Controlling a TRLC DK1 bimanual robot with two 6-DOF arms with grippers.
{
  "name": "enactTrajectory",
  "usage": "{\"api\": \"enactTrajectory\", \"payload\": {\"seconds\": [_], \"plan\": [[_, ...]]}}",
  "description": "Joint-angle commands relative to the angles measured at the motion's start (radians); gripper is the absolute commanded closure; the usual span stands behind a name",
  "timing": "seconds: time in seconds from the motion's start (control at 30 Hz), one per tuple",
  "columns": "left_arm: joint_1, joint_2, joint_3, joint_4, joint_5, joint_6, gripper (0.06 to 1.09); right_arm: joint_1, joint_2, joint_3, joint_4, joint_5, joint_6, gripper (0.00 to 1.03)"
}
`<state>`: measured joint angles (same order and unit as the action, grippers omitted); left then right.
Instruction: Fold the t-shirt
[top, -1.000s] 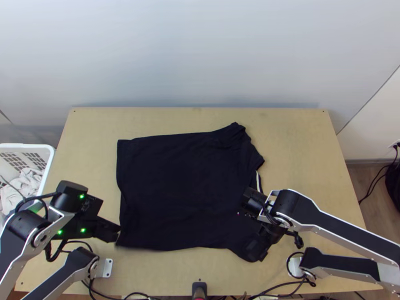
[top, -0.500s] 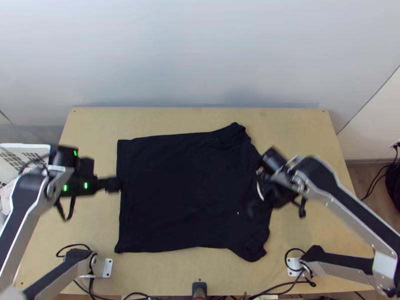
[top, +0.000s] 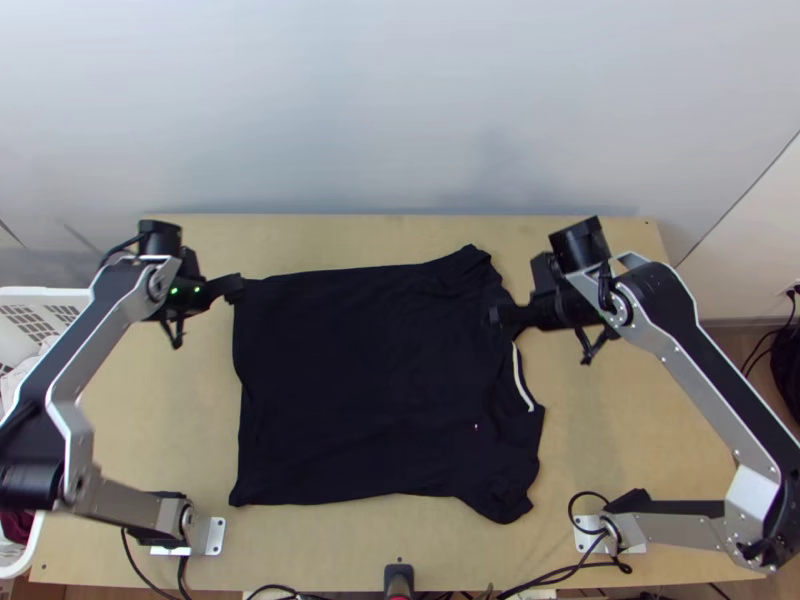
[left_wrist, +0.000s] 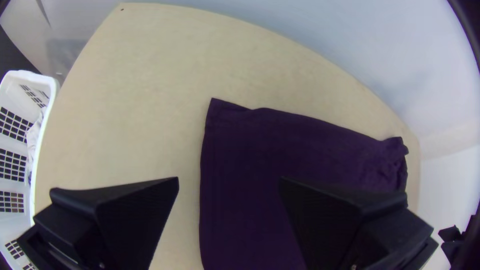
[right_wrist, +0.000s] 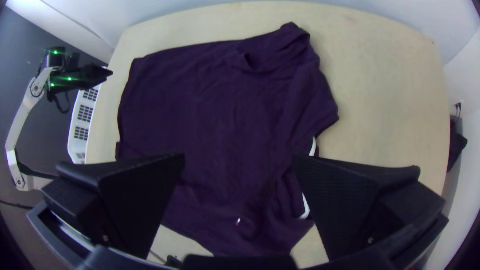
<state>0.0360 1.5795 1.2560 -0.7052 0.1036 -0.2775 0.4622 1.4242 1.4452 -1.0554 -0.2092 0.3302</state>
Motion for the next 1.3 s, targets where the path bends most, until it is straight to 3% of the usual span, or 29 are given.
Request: {"api": "enactTrajectory", "payload": {"seconds": [0.0,0.3,0.77,1.03,1.13,1.27], "plan": [[-0.018,0.211,0.094,0.078,-0.067,-0.017,0.12,-0.025,0.061,0.047,0.156,0.048,0.059,0.03],[-0.059,0.313,0.12,0.128,-0.165,-0.025,0.12,-0.036,0.107,0.076,0.16,0.048,0.061,0.03],[-0.064,0.389,0.186,0.138,-0.171,-0.031,0.18,-0.034,0.134,0.09,0.16,0.048,0.064,0.03],[-0.076,0.387,0.166,0.159,-0.191,-0.026,0.73,-0.042,0.209,0.113,0.164,0.051,0.059,0.03],[-0.085,0.378,0.16,0.176,-0.206,0.006,1.0,-0.057,0.265,0.138,0.179,0.051,0.058,0.03],[-0.094,0.355,0.161,0.176,-0.229,0.015,1.04,-0.073,0.351,0.182,0.202,0.064,0.056,0.03]]}}
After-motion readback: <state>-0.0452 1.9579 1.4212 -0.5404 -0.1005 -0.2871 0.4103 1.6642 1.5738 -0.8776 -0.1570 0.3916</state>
